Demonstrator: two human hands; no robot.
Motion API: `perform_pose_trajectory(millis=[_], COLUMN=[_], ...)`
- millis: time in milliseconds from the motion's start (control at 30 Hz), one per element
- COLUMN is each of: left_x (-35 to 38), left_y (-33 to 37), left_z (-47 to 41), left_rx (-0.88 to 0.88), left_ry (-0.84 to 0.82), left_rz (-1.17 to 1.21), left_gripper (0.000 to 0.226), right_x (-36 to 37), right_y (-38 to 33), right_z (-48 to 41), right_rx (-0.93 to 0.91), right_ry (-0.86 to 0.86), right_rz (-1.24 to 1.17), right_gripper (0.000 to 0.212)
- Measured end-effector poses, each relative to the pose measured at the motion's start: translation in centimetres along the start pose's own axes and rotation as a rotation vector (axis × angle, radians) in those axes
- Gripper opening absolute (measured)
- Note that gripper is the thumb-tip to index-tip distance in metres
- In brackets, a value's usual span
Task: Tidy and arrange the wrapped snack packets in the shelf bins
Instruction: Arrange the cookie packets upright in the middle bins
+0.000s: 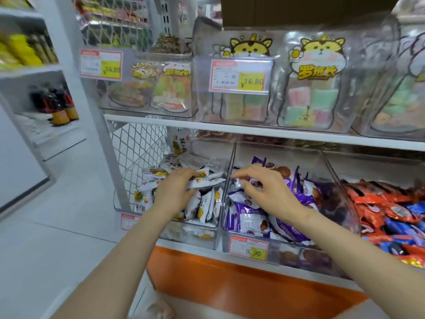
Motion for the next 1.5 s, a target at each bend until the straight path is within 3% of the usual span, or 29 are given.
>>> perform_pose_trajectory(millis=[133, 233, 300, 400, 433, 533, 600, 667, 733, 967, 1067, 1200, 1300, 1400, 1500], left_x=[-3.3, -5.6, -4.6, -0.4, 0.0, -0.8, -0.4, 1.0, 1.8, -0.9, -3.4, -4.1, -3.7, -3.2, -3.3], left_y=[-2.8, -5.8, -7.6, -9.3, -9.5, -8.3, -6.7, -6.1, -6.2, -7.7, -9.1, -10.5, -10.7, -11.5, -12.0], left_z=[-0.5, -0.3, -0.5, -0.2, 0.0, -0.3, -0.3, 0.1, 0.4, 0.1, 0.5, 0.8, 0.8, 0.6, 0.8], left_rx=[-0.131, -0.236, -0.282, -0.291, -0.271, -0.121, 0.012, 0.071, 0.038, -0.093, -0.241, -0.382, -0.43, -0.512, -0.581], left_ry=[0.243, 0.383, 0.279, -0.11, -0.157, -0.097, -0.159, -0.283, -0.327, 0.005, 0.184, 0.246, 0.233, 0.262, 0.305], left_rz=[0.231, 0.27, 0.256, 0.224, 0.202, 0.159, 0.13, 0.031, -0.058, 0.061, 0.255, 0.512, 0.595, 0.772, 0.842], left_gripper=[0.029, 0.032, 0.034, 0.052, 0.058, 0.071, 0.084, 0.08, 0.07, 0.031, 0.023, 0.021, 0.021, 0.01, 0.014], right_x=[1.5, 2.5, 3.7, 6.8, 8.1, 10.9, 12.1, 12.8, 13.1, 12.8, 9.7, 6.5, 6.4, 6.6, 7.3], right_y=[-0.3, -0.1, 0.4, 1.5, 2.0, 2.7, 2.7, 2.6, 2.5, 3.2, 2.8, 3.8, 5.7, 7.0, 7.5], right_z=[-1.4, -3.5, -5.2, -7.3, -7.5, -7.8, -8.1, -8.5, -8.9, -10.1, -11.9, -13.8, -13.8, -14.1, -14.5], right_rx=[-0.031, -0.025, 0.018, 0.123, 0.165, 0.183, 0.164, 0.162, 0.137, 0.078, 0.165, 0.276, 0.376, 0.409, 0.396], right_ry=[-0.058, -0.105, -0.175, -0.439, -0.558, -0.817, -0.88, -0.901, -0.858, -0.707, -0.491, -0.265, -0.262, -0.262, -0.24], right_rz=[0.045, 0.089, 0.109, 0.157, 0.176, 0.324, 0.402, 0.435, 0.479, 0.581, 0.371, 0.134, 0.078, 0.001, -0.007], right_gripper=[0.023, 0.021, 0.023, 0.039, 0.047, 0.057, 0.058, 0.056, 0.051, 0.022, 0.018, 0.035, 0.028, 0.064, 0.069])
Point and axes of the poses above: each hand's wrist, its own z-axis away from the middle knuckle, its own x-axis out of the palm, y = z × x, the point moved 9 cm from there along -z, towards the middle knuckle, and after that the axes turned 4 degrees about y, right-handed, at the moved point
